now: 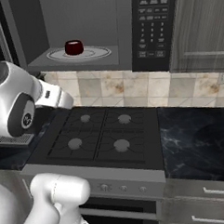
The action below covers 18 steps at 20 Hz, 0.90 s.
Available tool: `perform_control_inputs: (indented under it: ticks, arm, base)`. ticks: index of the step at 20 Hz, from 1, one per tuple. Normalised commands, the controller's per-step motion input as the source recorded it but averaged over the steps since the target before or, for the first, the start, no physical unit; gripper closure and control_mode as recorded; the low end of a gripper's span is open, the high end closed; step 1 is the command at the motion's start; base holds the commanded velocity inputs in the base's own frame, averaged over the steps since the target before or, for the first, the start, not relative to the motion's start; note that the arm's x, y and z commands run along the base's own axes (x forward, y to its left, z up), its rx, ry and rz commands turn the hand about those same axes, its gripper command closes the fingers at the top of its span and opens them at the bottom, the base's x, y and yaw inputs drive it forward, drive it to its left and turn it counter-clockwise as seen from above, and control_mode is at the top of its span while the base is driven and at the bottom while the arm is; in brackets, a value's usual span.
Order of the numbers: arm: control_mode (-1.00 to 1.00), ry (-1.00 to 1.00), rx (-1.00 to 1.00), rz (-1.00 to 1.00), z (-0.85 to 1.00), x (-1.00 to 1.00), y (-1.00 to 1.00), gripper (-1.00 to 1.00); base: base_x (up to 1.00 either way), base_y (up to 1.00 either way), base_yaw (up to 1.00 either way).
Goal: Pick the mug from the counter and place it inside the microwave. Then close the microwave.
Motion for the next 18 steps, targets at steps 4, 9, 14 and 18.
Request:
perform_control_inputs:
  ticks: [4, 9, 14, 18]
  arm:
    - [-1.00, -0.25, 0.00, -0.02, 0.04, -0.19, 0.00, -1.00]
    - [-1.00, -0.17, 0.00, -0.03, 0.10, -0.26, 0.01, -1.00]
    - [-1.00, -0.17, -0.03, -0.03, 0.12, -0.38, 0.08, -1.00]
    - [-1.00, -0.15, -0.07, -0.07, 0.14, -0.49, 0.02, -1.00]
  base:
    - [0.00, 0.00, 0.00]
    - [0.00, 0.00, 0.00]
    - [0.00, 0.00, 0.00]
    - [0.00, 0.00, 0.00]
